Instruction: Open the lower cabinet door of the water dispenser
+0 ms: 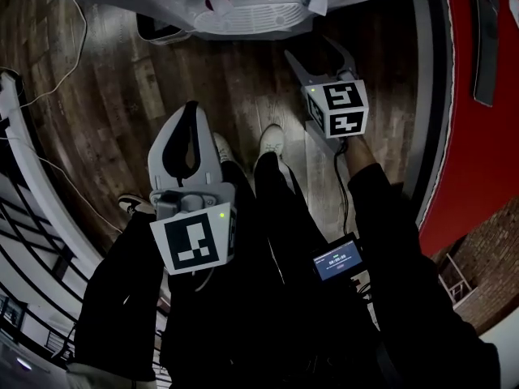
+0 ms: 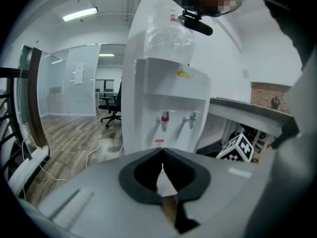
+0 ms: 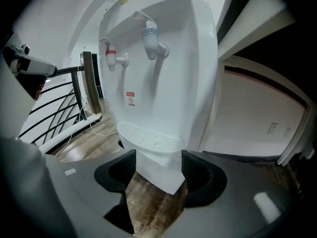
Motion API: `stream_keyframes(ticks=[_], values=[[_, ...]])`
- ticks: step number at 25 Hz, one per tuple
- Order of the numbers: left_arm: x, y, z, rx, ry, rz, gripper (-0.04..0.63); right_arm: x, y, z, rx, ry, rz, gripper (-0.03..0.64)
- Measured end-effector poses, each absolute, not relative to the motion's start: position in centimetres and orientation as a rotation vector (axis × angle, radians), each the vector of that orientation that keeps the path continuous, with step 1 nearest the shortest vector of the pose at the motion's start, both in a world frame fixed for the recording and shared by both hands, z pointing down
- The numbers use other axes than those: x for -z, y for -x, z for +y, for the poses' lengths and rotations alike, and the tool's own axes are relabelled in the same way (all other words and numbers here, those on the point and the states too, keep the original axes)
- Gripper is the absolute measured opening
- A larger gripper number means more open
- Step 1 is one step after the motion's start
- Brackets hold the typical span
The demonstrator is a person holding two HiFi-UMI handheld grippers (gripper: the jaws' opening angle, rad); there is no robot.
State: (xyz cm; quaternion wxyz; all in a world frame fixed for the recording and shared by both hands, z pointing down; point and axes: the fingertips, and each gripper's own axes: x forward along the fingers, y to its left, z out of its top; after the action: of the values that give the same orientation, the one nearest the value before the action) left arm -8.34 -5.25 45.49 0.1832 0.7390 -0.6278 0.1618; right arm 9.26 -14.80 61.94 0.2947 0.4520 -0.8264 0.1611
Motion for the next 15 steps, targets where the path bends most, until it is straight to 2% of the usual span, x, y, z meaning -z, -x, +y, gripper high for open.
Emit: stream_keyframes(ticks=[15], values=[[-45.5, 9.4, -6.7, -0.416, -2.069, -1.809, 0.008, -66.7, -9.2, -16.7, -0.438, -1.083, -2.158, 0.299]])
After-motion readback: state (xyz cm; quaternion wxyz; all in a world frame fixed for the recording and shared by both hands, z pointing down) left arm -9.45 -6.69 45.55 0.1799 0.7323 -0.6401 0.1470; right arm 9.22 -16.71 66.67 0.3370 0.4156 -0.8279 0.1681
